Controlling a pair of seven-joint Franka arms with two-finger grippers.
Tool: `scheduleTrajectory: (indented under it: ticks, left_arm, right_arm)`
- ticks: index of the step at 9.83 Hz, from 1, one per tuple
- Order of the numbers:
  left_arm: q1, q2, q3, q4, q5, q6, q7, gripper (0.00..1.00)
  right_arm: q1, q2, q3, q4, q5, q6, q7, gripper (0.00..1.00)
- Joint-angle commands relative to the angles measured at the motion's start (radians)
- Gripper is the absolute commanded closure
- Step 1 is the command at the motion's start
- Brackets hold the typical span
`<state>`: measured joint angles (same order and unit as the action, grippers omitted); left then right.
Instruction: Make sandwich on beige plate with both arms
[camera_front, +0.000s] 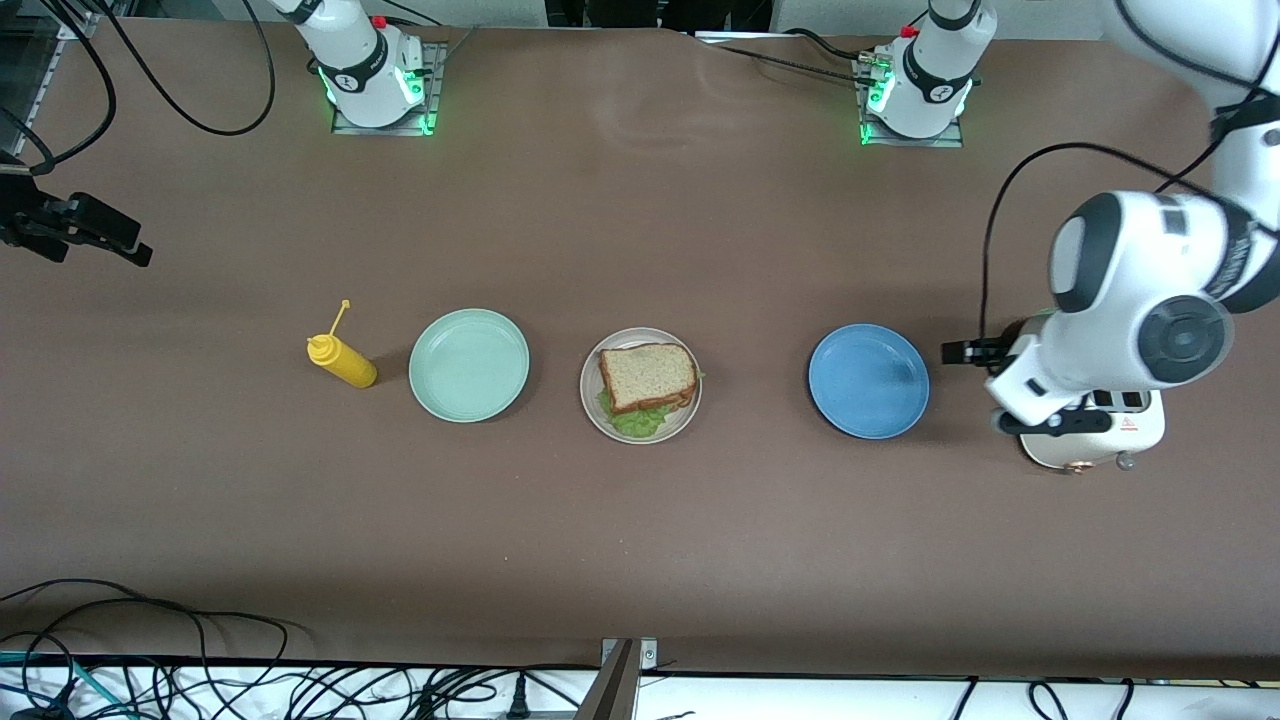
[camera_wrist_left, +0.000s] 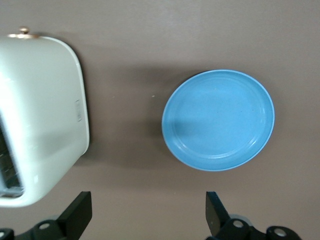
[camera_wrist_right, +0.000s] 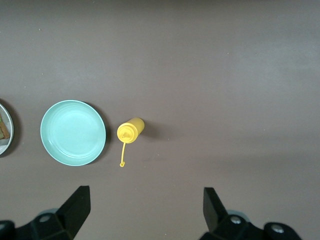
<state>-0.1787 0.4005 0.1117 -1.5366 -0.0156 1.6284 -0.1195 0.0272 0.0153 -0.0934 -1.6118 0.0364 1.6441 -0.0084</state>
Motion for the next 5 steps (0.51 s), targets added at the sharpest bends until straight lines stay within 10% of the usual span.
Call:
scheduleTrajectory:
  ticks: [1, 5]
  left_arm:
    - [0.037, -0.081, -0.012, 0.018, 0.032, -0.054, -0.009, 0.00]
    - [0.090, -0.263, -0.015, -0.023, 0.034, -0.183, 0.073, 0.00]
  right_arm:
    - [-0.004, -0.005, 0.004, 0.013, 0.010, -0.010, -0.002, 0.00]
    - [-0.004, -0.005, 0.004, 0.013, 0.010, -0.012, -0.002, 0.00]
